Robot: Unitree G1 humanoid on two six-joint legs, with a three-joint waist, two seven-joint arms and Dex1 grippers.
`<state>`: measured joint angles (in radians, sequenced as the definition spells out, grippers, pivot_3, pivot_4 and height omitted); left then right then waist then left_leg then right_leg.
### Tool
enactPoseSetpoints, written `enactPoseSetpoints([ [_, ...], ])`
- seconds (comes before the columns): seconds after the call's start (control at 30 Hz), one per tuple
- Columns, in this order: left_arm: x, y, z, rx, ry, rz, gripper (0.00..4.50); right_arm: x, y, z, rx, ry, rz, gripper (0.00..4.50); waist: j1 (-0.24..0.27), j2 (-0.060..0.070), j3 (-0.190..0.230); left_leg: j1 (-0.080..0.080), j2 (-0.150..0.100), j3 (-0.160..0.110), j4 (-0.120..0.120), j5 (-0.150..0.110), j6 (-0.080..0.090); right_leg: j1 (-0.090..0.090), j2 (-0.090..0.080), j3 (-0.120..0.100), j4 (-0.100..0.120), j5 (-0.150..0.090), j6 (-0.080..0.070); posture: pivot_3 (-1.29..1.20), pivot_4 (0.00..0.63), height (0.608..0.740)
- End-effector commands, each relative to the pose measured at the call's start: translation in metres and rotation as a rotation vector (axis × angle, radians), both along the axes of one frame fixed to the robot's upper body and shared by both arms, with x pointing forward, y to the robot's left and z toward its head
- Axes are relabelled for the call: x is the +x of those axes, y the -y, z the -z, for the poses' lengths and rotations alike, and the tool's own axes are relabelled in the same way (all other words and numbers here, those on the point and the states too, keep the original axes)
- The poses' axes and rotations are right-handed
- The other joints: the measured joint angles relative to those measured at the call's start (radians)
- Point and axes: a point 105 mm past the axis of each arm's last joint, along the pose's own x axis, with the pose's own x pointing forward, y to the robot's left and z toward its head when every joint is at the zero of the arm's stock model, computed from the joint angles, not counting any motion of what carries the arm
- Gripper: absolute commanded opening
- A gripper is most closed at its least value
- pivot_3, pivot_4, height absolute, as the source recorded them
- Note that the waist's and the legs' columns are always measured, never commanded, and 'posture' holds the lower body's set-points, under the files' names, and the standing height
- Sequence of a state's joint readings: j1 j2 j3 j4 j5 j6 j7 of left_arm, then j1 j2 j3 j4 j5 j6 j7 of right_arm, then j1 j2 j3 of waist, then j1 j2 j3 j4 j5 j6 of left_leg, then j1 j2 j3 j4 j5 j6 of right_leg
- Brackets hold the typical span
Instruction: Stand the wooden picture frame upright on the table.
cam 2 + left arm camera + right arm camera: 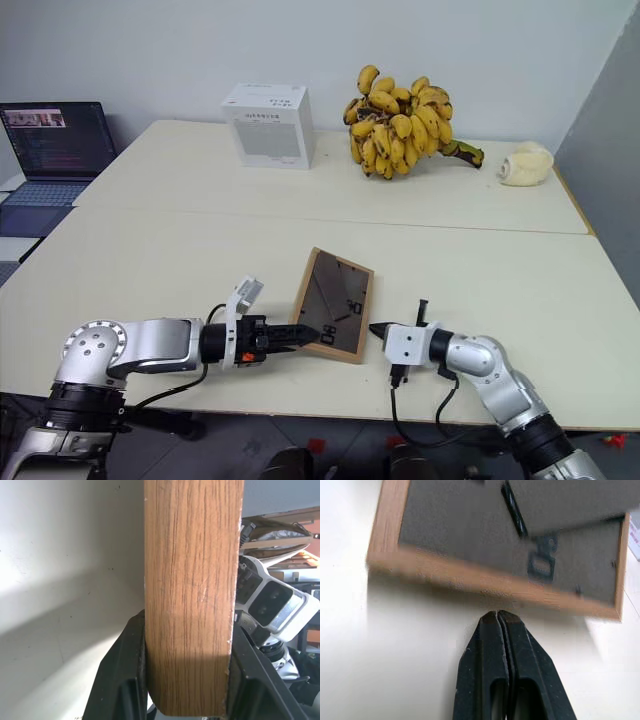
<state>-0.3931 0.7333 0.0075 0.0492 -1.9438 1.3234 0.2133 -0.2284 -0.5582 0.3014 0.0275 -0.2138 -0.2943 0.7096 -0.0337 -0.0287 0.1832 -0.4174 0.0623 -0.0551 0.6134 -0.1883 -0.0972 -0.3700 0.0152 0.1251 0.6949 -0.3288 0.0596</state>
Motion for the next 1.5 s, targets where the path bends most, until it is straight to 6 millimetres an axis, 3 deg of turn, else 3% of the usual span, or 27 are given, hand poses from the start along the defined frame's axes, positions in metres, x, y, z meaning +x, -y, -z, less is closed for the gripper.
enactPoseSetpoints([
  [0.03, 0.019, -0.004, -0.034, 0.035, 0.246, -0.026, 1.30, 0.010, 0.026, -0.016, 0.002, 0.056, 0.068, 0.00, 0.001, 0.000, 0.000, 0.000, 0.000, 0.000, 0.000, 0.000, 0.000, 0.000, 0.000, 0.000, 0.000, 0.000, 0.000, 0.00, 0.150, 0.740],
  [0.1, 0.027, -0.005, -0.041, 0.057, 0.354, -0.037, 1.30, 0.013, 0.035, -0.023, -0.002, 0.069, 0.094, 0.00, 0.001, 0.000, 0.000, 0.000, 0.000, 0.000, 0.000, 0.000, 0.000, 0.000, 0.000, 0.000, -0.002, 0.000, 0.000, 0.00, 0.150, 0.740],
  [0.23, 0.046, -0.005, -0.054, 0.087, 0.589, -0.058, 1.30, 0.028, 0.050, -0.055, 0.045, 0.130, 0.167, 0.00, -0.002, 0.000, 0.000, -0.001, 0.000, 0.002, -0.003, 0.000, 0.000, 0.000, 0.000, 0.000, -0.005, 0.001, -0.001, 0.00, 0.150, 0.740],
  [0.4, 0.053, 0.009, -0.069, 0.061, 0.782, -0.030, 1.30, 0.038, 0.041, -0.116, 0.229, 0.191, 0.193, 0.00, 0.001, 0.001, 0.001, -0.004, 0.000, 0.001, -0.004, 0.000, 0.000, -0.002, 0.000, 0.000, -0.007, 0.001, -0.001, 0.00, 0.150, 0.740],
  [0.53, 0.053, 0.020, -0.082, 0.012, 0.846, -0.006, 1.30, 0.033, 0.020, -0.163, 0.379, 0.222, 0.140, 0.95, 0.001, 0.001, 0.001, -0.009, 0.001, 0.000, -0.004, 0.000, 0.000, -0.005, 0.000, -0.001, -0.008, 0.001, -0.001, 0.00, 0.150, 0.740],
  [0.63, 0.050, 0.026, -0.090, -0.016, 0.874, 0.029, 1.30, 0.029, 0.005, -0.182, 0.427, 0.233, 0.106, 1.63, 0.002, 0.001, 0.001, -0.009, 0.001, -0.001, -0.004, 0.000, 0.000, -0.005, 0.000, -0.002, -0.008, 0.001, -0.001, 0.00, 0.150, 0.740],
  [0.7, 0.048, 0.031, -0.096, -0.028, 0.897, 0.056, 1.30, 0.028, -0.004, -0.188, 0.442, 0.240, 0.087, 1.95, 0.002, 0.001, 0.001, -0.009, 0.000, -0.002, -0.004, 0.000, 0.000, -0.005, 0.000, -0.003, -0.008, 0.001, -0.001, 0.00, 0.150, 0.740],
  [0.87, 0.037, 0.042, -0.107, -0.061, 0.935, 0.139, 1.30, 0.029, -0.022, -0.192, 0.448, 0.256, 0.052, 3.26, 0.001, 0.001, 0.001, -0.010, 0.000, -0.002, -0.004, 0.000, 0.000, -0.005, 0.000, -0.003, -0.008, 0.001, -0.001, 0.00, 0.150, 0.740],
  [1.13, 0.033, 0.050, -0.114, -0.074, 0.966, 0.192, 1.30, 0.032, -0.040, -0.203, 0.495, 0.267, 0.009, 3.26, 0.001, 0.001, 0.001, -0.010, 0.001, -0.003, -0.004, 0.000, 0.000, -0.005, 0.000, -0.004, -0.007, 0.001, -0.001, 0.00, 0.150, 0.740],
  [1.5, 0.059, 0.050, -0.106, -0.040, 0.961, 0.159, 1.30, 0.024, -0.054, -0.214, 0.550, 0.278, -0.010, 3.26, 0.001, 0.001, 0.001, -0.010, 0.001, -0.003, -0.004, 0.000, 0.000, -0.005, 0.000, -0.004, -0.006, 0.001, -0.001, 0.00, 0.150, 0.740],
])
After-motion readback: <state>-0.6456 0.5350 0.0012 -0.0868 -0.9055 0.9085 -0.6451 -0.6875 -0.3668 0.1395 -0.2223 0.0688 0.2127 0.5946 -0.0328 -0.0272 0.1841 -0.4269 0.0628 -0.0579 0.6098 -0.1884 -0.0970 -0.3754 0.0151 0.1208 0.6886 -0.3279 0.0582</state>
